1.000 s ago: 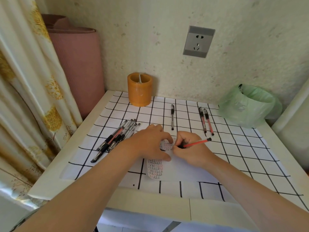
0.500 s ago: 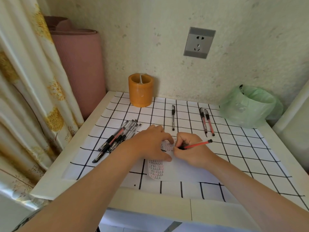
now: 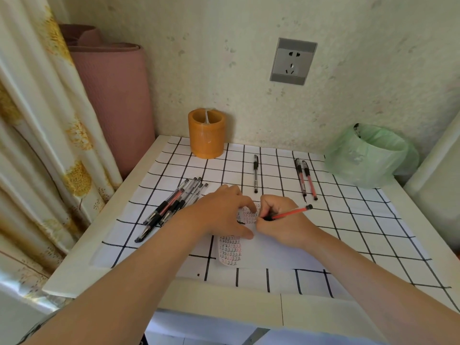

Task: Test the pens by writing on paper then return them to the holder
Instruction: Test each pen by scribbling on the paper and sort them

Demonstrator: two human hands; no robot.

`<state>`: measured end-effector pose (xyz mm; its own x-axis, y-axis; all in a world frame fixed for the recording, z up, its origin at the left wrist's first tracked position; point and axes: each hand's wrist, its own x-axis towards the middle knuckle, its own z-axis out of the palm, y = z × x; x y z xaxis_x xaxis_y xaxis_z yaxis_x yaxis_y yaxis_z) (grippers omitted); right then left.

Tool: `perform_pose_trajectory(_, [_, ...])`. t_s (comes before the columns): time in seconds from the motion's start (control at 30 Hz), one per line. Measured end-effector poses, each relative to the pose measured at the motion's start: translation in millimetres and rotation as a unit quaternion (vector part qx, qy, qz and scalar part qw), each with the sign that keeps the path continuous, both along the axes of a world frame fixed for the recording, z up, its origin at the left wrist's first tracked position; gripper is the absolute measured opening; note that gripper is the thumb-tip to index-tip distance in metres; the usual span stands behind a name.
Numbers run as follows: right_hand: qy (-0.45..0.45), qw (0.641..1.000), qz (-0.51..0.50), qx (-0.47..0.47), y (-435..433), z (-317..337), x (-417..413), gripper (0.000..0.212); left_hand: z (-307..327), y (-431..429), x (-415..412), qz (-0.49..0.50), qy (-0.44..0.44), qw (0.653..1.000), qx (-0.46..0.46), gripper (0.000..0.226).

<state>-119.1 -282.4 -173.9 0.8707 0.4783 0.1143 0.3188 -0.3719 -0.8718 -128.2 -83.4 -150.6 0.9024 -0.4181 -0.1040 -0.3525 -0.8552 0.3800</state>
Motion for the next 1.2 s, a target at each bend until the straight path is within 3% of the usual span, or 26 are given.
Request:
perform_pose_trajectory(0.13, [0.007, 1.0, -0.017, 0.006, 0.7, 1.2, -0.7, 0.014, -0.8, 0.2, -0.5, -0.002, -0.003, 1.0, 0.001, 0.064])
perform_pose_trajectory(0.33, [0.088, 0.981, -0.126, 0.116, -3.5, 4.5, 4.5, 0.017, 4.2, 8.4, 2.2, 0.013, 0.008, 1.0, -0.019, 0.062])
perform_pose_trajectory(0.53, [0.095, 0.966, -0.157, 0.183, 2.5, 11.1, 3.5, 0.027, 10.9, 24.2, 3.9, 0.015, 0.02, 1.0, -0.008, 0.028])
perform_pose_trajectory(0.73, [0.195, 0.935, -0.117, 0.272, -0.1, 24.7, 3.8, 0.034, 10.2, 19.9, 4.6, 0.017, -0.005, 1.0, -0.011, 0.015])
perform_pose_trajectory(0.9, [0.299, 0.88, -0.06, 0.364, -10.8, 38.1, 8.3, 0.034, 12.6, 23.4, 6.0, 0.078, -0.048, 0.994, -0.059, 0.018])
perform_pose_trajectory(0.97, [0.321, 0.877, -0.066, 0.352, -12.0, 39.7, 11.2, 0.036, 13.6, 24.3, 6.5, 0.089, -0.055, 0.992, -0.074, 0.019])
perform_pose_trajectory(1.03, [0.289, 0.905, -0.08, 0.302, -11.9, 38.4, 13.1, 0.034, 14.3, 24.1, 6.7, 0.102, -0.053, 0.989, -0.093, 0.02])
perform_pose_trajectory(1.13, [0.152, 0.974, -0.094, 0.136, -12.1, 34.0, 13.6, 0.033, 14.8, 23.7, 7.4, 0.116, -0.056, 0.985, -0.11, 0.018])
perform_pose_trajectory(1.2, [0.069, 0.991, -0.11, 0.022, -10.7, 31.6, 13.0, 0.03, 14.9, 23.7, 7.6, 0.119, -0.06, 0.985, -0.112, 0.017])
